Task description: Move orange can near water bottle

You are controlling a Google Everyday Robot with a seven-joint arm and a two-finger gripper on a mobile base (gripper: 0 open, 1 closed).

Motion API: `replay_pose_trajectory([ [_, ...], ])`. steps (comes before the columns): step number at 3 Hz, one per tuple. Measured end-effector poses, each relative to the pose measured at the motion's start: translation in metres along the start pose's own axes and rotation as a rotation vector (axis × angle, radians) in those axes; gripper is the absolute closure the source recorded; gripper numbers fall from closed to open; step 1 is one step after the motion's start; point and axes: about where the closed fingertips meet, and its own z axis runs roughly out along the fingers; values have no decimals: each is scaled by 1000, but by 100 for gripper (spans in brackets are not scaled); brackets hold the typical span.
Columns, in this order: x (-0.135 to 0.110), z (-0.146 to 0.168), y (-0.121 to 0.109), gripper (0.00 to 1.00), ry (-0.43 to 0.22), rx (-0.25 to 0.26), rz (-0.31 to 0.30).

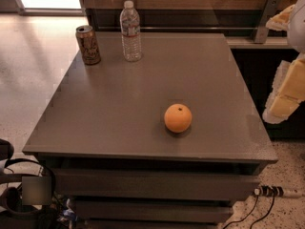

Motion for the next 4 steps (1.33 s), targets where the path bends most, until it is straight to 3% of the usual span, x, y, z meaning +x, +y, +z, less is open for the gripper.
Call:
replay_pose_trajectory([
  [2, 0, -1, -1, 0, -16, -3, 5],
  [3, 13, 10, -6, 0, -74, -14, 24],
  [4, 9, 30, -2, 0, -251, -43, 25],
])
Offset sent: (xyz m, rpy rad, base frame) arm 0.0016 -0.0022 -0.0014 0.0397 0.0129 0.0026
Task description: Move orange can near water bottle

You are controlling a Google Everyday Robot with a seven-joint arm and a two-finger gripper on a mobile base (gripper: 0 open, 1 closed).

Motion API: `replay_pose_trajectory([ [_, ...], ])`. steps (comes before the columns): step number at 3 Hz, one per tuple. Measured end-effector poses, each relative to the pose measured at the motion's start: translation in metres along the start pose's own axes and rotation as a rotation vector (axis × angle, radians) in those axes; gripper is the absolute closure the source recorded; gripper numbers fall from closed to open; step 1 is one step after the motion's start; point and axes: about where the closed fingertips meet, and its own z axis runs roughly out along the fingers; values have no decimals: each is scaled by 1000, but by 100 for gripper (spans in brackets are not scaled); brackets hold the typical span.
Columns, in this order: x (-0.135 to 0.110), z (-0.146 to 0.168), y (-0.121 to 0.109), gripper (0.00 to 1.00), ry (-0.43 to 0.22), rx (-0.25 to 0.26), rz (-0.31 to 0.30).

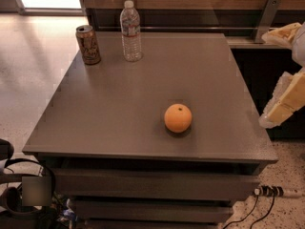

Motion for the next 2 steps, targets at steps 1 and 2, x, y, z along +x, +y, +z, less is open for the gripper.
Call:
replay_pose_trajectory([
  [1, -12, 18, 4, 0, -172, -30, -1],
  [2, -39, 34, 11, 0, -353, -59, -18],
])
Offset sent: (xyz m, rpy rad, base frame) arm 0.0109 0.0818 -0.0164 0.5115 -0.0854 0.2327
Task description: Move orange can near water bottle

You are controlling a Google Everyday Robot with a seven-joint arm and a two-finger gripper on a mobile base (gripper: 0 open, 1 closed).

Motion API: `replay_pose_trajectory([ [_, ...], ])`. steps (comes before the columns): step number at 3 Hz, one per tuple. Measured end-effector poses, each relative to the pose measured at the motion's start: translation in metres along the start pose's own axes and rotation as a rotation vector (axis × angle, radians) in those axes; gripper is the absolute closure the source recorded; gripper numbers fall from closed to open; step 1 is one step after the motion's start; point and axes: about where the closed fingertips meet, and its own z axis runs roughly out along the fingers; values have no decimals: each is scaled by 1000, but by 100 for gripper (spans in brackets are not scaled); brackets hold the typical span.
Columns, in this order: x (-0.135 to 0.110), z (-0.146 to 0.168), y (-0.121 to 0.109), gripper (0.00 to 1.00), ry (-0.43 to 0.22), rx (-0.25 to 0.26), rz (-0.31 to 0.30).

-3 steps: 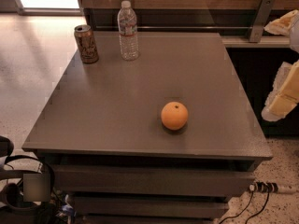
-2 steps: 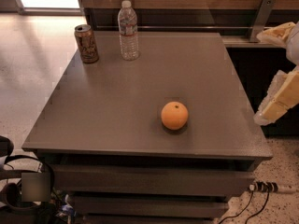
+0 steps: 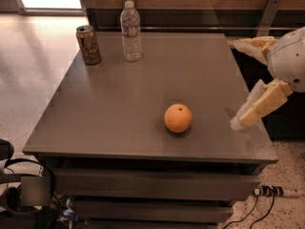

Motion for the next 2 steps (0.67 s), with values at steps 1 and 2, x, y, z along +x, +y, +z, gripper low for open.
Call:
replay_pose_trajectory([
  [1, -9, 24, 2, 0, -81, -39, 4],
  [2, -7, 53, 2, 0, -120, -83, 27],
])
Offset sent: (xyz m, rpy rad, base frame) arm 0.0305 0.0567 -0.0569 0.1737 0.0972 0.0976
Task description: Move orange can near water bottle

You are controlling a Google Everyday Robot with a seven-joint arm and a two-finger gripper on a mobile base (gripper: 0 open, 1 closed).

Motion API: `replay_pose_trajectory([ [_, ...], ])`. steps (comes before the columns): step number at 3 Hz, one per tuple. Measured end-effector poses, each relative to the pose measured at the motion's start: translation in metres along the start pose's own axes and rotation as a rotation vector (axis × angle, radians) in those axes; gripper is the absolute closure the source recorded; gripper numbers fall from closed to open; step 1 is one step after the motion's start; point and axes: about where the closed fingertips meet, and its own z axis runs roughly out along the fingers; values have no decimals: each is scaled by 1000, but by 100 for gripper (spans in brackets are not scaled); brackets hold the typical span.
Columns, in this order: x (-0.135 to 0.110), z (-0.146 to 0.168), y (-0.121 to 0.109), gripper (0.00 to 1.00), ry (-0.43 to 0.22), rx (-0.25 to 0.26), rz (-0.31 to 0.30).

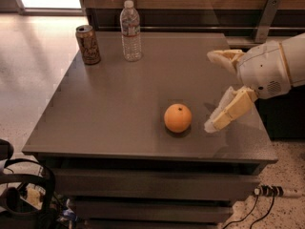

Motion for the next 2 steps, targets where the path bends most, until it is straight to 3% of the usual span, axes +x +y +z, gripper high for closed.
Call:
replay_pose_trajectory([
  [2, 14, 46, 1, 0, -80, -57, 34],
])
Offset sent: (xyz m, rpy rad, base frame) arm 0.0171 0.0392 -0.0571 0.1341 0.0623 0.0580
